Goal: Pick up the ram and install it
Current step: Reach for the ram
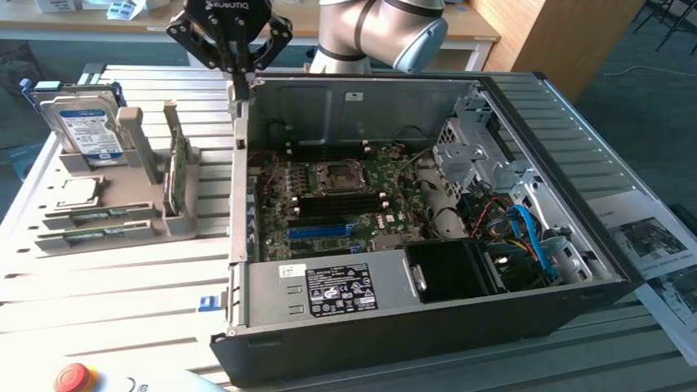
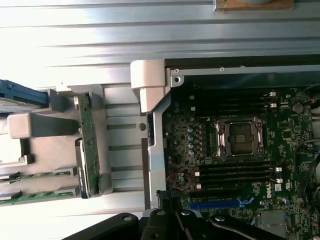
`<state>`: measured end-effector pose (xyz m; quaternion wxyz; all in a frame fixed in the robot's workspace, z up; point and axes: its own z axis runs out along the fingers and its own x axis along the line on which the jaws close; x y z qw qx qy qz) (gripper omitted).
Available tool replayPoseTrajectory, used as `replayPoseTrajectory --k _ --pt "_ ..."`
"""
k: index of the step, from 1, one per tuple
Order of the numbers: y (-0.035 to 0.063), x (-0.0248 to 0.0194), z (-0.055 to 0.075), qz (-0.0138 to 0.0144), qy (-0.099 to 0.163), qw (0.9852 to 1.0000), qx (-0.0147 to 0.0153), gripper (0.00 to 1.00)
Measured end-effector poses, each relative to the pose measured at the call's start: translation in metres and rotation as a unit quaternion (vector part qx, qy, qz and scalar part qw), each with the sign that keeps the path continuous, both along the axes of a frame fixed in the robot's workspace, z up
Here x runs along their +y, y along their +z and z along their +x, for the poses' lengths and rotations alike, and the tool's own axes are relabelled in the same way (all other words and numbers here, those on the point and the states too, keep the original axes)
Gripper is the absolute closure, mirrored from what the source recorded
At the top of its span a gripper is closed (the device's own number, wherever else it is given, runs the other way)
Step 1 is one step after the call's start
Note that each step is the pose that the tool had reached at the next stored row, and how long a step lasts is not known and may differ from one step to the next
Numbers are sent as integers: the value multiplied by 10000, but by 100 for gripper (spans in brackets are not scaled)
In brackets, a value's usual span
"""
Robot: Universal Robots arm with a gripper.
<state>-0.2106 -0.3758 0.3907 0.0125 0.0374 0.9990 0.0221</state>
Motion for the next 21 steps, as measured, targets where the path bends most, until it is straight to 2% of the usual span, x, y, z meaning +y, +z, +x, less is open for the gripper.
replayPoseTrajectory --k 21 --pt "-19 103 -421 0 1 10000 6 89"
